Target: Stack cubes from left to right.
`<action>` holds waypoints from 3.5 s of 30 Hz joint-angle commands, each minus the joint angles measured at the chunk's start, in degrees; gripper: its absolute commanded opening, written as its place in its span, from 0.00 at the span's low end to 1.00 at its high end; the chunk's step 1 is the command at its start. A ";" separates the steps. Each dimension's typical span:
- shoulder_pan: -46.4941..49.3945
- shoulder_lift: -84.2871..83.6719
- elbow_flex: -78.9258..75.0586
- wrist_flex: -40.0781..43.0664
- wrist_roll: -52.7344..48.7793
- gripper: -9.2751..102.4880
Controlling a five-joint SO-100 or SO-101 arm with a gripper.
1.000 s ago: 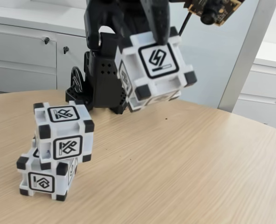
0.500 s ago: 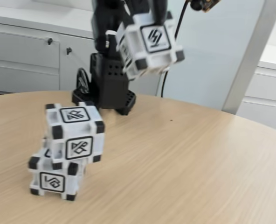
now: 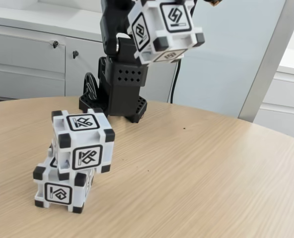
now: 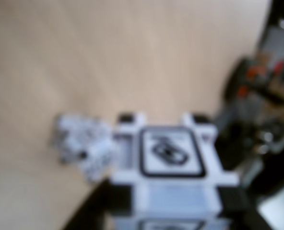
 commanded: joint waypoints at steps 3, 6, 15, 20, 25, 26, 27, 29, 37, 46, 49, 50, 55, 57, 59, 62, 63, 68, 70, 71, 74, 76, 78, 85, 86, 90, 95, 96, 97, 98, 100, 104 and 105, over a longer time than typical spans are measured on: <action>0.53 -1.05 -1.76 0.44 -0.18 0.22; 2.55 -4.39 -1.67 0.44 -0.44 0.22; 7.73 -13.10 -2.37 0.44 -3.87 0.22; 12.30 -13.18 -2.37 0.44 -8.09 0.22; 16.52 -13.18 -2.37 0.44 -11.69 0.22; 17.31 -13.18 -2.37 0.44 -12.39 0.22; 18.02 -13.18 -2.37 0.44 -12.92 0.22; 19.42 -13.27 -2.02 0.44 -13.62 0.21; 23.29 -13.36 -1.67 0.44 -12.48 0.21; 23.38 -15.12 -1.67 0.44 -9.32 0.21; 23.38 -18.46 -1.93 0.44 -9.76 0.21; 23.38 -19.60 -2.11 0.44 -9.67 0.21; 23.38 -23.20 -2.37 -0.97 -8.00 0.21; 23.38 -24.35 -2.02 -2.90 -6.42 0.21; 23.47 -24.87 -1.85 -4.83 -5.10 0.21; 23.47 -24.87 -2.37 -5.63 -3.96 0.21; 23.47 -24.87 -2.37 -5.45 -3.96 0.21; 23.55 -24.87 -2.37 -4.92 -3.69 0.21; 23.55 -24.96 -1.85 -5.10 -4.13 0.21; 23.55 -24.96 -1.76 -5.36 -4.31 0.21; 23.55 -24.96 -1.67 -5.63 -4.92 0.21; 23.55 -25.05 -1.67 -5.63 -5.27 0.21; 23.55 -25.05 -1.58 -5.63 -5.71 0.21; 26.46 -25.05 -1.58 -5.63 -6.77 0.21; 26.72 -25.05 -1.58 -5.63 -7.03 0.21; 26.81 -25.14 -1.58 -5.63 -6.33 0.21; 26.81 -25.22 -1.41 -5.71 -6.24 0.21; 26.81 -25.22 -1.41 -5.71 -6.59 0.21; 26.81 -25.22 -1.41 -5.71 -6.68 0.22; 26.81 -25.14 -1.41 -5.71 -6.68 0.22; 26.81 -25.14 -1.41 -5.71 -6.68 0.23; 26.81 -25.14 -1.41 -5.71 -6.77 0.23; 26.81 -25.14 -1.41 -5.71 -6.86 0.24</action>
